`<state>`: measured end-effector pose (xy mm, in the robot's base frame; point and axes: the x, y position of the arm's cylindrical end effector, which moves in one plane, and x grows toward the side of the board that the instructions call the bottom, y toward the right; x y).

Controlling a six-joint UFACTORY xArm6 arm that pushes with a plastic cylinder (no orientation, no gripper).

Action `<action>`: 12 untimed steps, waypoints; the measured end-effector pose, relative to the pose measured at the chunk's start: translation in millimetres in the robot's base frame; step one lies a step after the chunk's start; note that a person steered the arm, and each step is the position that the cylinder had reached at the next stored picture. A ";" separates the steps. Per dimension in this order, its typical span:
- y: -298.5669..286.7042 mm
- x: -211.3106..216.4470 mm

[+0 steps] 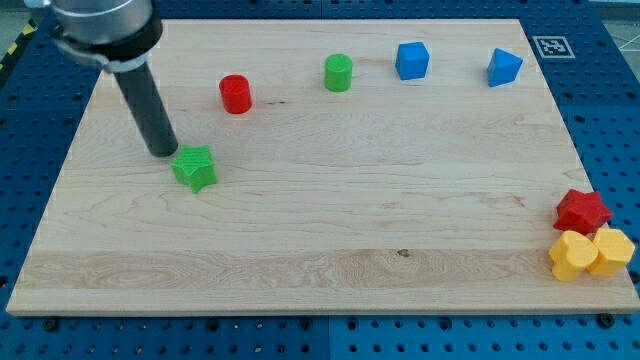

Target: Move the green star towards right

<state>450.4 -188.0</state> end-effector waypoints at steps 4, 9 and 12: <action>16.0 62.9; 72.9 18.2; 140.2 19.4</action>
<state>469.8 -47.8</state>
